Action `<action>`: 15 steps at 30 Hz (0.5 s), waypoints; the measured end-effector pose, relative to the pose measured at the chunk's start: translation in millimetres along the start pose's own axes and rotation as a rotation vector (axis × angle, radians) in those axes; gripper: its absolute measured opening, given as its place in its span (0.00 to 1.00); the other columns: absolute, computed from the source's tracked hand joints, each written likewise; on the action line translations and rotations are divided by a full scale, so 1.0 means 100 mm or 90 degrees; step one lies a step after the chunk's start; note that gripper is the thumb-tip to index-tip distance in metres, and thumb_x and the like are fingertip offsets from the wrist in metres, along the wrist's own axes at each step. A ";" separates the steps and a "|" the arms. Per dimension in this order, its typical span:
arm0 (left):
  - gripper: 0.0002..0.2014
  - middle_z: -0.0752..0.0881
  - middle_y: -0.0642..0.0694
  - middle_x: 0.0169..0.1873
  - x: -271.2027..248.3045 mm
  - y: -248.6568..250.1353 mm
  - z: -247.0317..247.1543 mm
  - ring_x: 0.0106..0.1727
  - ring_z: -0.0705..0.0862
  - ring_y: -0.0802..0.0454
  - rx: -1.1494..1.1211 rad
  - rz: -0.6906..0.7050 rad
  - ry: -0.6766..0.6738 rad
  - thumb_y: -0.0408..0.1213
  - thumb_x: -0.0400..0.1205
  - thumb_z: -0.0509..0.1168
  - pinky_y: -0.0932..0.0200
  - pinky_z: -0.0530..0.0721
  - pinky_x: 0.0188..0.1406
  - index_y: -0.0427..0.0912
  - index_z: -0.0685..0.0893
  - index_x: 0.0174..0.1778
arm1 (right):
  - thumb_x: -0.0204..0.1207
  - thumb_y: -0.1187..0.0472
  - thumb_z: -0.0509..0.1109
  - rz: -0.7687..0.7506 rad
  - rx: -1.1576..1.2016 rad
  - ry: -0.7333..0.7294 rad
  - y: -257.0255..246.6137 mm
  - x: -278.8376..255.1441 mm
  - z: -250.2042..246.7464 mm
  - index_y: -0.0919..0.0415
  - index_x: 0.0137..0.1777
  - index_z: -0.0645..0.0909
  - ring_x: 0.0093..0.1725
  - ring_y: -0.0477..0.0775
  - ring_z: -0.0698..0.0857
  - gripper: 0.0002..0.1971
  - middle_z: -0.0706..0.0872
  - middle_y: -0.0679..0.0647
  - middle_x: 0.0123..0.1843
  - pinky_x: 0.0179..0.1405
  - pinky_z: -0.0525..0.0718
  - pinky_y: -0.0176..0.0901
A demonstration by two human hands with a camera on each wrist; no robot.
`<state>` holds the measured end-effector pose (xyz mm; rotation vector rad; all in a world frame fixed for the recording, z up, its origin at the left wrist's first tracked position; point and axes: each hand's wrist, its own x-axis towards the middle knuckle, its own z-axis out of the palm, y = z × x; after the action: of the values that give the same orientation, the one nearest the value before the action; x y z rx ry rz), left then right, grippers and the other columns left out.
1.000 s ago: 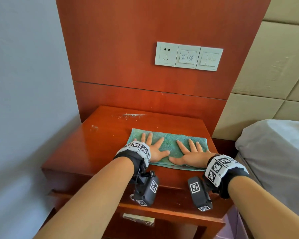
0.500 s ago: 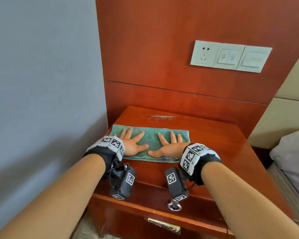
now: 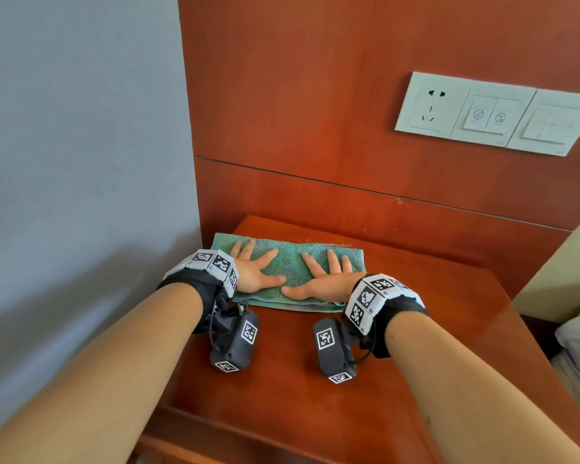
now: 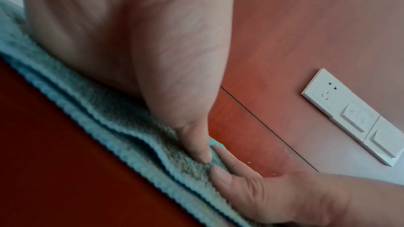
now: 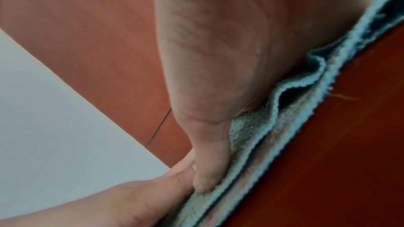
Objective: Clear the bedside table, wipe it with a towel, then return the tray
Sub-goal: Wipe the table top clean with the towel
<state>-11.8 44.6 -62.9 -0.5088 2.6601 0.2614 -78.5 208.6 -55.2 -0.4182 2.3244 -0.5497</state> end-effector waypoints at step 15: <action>0.39 0.33 0.46 0.84 0.65 0.92 -0.23 0.84 0.31 0.40 0.021 0.050 0.008 0.72 0.78 0.49 0.32 0.39 0.81 0.69 0.38 0.81 | 0.59 0.15 0.53 0.060 -0.179 0.124 0.73 0.21 -0.56 0.25 0.81 0.42 0.84 0.55 0.29 0.49 0.32 0.45 0.87 0.77 0.33 0.76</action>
<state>-111.5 102.9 -60.9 -0.3985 2.6958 0.2379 -142.6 277.2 -65.9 -0.3959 2.6064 -0.2248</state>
